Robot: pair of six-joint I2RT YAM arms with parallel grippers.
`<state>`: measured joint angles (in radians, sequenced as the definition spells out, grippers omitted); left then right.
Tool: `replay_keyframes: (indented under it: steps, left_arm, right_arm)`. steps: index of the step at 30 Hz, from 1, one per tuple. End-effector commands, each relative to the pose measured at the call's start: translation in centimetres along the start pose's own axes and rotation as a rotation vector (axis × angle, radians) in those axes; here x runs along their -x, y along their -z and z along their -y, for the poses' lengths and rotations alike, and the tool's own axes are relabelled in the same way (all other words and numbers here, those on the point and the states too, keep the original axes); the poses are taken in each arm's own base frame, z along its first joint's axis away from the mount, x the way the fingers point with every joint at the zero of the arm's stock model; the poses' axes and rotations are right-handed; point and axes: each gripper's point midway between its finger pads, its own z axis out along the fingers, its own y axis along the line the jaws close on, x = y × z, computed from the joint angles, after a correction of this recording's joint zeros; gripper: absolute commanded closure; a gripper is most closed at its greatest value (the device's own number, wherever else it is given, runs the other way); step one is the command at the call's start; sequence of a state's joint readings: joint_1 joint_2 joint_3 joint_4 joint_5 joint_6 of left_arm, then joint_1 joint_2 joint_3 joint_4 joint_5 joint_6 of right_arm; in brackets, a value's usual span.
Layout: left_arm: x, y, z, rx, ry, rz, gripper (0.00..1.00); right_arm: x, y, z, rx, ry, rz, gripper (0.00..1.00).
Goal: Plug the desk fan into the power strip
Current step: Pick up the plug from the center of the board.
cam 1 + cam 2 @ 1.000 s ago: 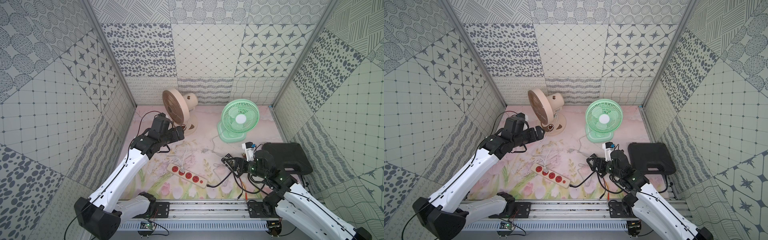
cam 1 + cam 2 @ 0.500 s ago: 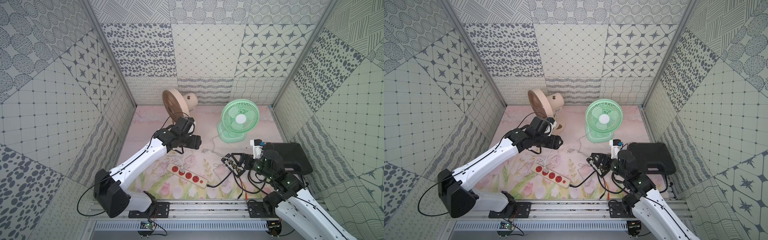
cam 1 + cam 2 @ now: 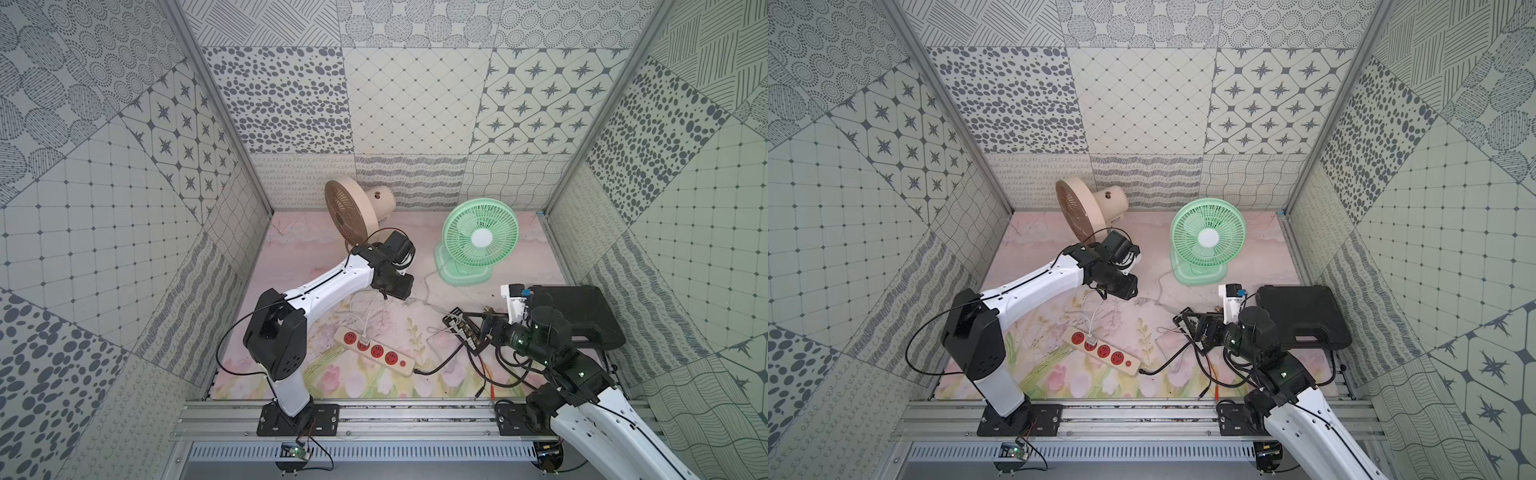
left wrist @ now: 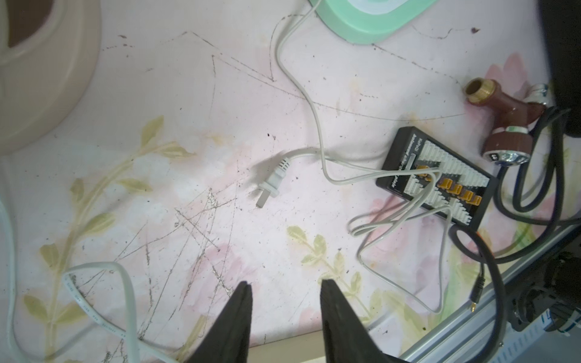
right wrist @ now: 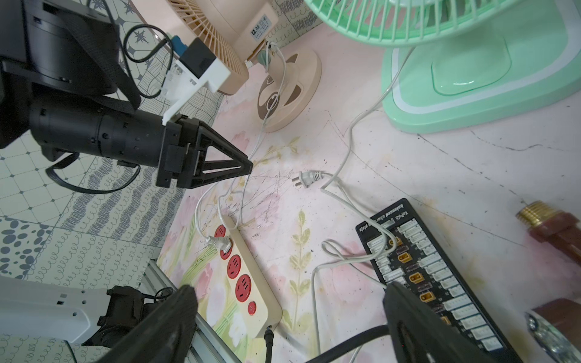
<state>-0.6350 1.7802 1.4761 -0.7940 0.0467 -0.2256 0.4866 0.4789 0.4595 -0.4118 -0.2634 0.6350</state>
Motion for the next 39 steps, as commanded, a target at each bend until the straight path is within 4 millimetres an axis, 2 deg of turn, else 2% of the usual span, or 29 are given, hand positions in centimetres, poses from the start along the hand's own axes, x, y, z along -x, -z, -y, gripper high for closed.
replay_keyframes:
  steps: [1,3,12,22,29,39]
  left_arm:
    - [-2.2,-1.5,-0.9,0.041,-0.042,-0.136,0.69]
    - [-2.4,-2.5,-0.8,0.029,-0.025,-0.171,0.74]
    - [-3.1,-5.4,-2.0,0.062,-0.013,-0.233,0.74]
    - [-2.5,-6.7,-2.4,0.075,-0.074,-0.244,0.74]
    - [-2.1,-8.1,-2.0,0.045,-0.121,-0.271,0.74]
    - [-2.4,-8.8,-1.2,-0.007,-0.136,-0.291,0.75]
  right_arm:
    - [-0.1,0.0,-0.1,0.022,0.022,0.008,0.03]
    - [-0.2,-0.1,0.0,0.02,0.02,0.005,0.03]
    - [-0.8,0.0,0.0,0.036,0.013,0.0,0.03]
    - [-0.8,0.0,0.1,0.035,0.006,-0.002,0.03]
    - [-1.0,-0.1,0.2,0.031,0.006,-0.008,0.03]
    - [-1.4,-0.3,0.7,0.019,0.004,-0.013,0.03]
